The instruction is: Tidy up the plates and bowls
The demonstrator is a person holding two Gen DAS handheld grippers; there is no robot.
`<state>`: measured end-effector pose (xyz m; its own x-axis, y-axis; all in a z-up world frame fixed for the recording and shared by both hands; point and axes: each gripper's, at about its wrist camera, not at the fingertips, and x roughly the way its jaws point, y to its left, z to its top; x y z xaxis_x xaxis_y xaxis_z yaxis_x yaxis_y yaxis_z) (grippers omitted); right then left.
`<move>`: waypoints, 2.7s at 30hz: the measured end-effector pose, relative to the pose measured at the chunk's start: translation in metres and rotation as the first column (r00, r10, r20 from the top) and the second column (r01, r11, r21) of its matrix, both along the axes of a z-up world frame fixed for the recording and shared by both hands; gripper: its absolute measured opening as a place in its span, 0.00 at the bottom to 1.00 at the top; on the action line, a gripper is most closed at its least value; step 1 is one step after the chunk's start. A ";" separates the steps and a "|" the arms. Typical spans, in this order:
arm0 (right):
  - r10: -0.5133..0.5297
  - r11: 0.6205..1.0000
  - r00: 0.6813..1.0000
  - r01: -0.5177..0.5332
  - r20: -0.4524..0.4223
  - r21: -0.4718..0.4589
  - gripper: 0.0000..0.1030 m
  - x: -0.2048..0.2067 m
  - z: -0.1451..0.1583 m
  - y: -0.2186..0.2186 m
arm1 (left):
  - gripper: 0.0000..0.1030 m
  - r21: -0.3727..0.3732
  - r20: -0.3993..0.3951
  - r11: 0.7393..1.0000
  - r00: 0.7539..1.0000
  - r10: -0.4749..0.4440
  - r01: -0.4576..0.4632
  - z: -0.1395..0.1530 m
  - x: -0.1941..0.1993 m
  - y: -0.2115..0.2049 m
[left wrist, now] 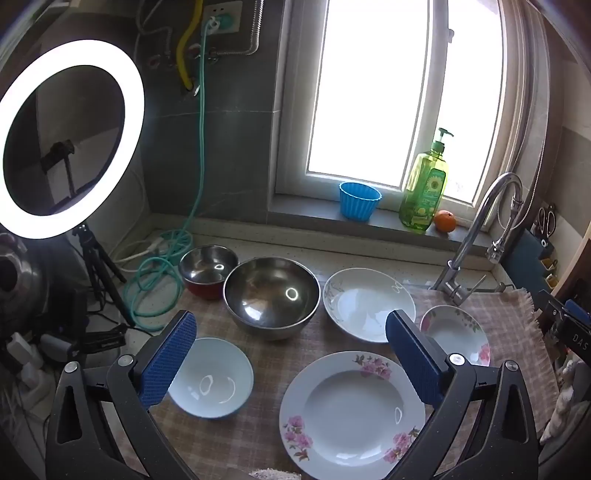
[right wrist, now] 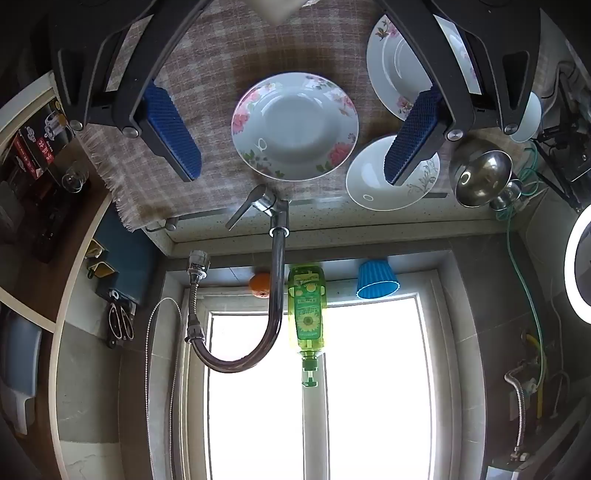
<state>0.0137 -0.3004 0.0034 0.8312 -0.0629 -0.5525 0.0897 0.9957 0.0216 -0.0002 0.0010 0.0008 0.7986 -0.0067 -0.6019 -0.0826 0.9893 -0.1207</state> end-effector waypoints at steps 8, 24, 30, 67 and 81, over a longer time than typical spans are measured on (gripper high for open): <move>-0.005 1.000 1.000 0.005 0.007 -0.007 0.98 0.001 0.001 0.001 | 0.99 0.016 -0.008 1.000 1.000 -0.003 0.003 -0.002 0.011 0.004; -0.001 1.000 1.000 0.001 -0.002 -0.003 0.98 0.003 -0.001 0.003 | 0.99 0.016 0.005 1.000 1.000 0.002 -0.003 -0.004 0.005 0.002; 0.001 1.000 1.000 -0.001 -0.001 -0.002 0.98 0.006 -0.002 0.002 | 0.99 0.017 0.007 1.000 1.000 0.000 0.000 -0.004 0.005 0.001; 0.005 1.000 1.000 -0.005 -0.005 0.003 0.98 0.011 -0.004 0.006 | 0.99 0.012 0.004 1.000 1.000 -0.008 0.008 -0.002 0.010 -0.005; 0.007 1.000 1.000 -0.007 -0.008 0.004 0.98 0.012 -0.005 0.007 | 0.99 0.007 0.003 1.000 1.000 -0.009 0.009 -0.003 0.010 -0.006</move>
<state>0.0256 -0.2936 -0.0015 0.8269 -0.0549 -0.5597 0.0830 0.9962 0.0248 0.0097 -0.0049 -0.0024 0.8005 -0.0091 -0.5992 -0.0738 0.9908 -0.1137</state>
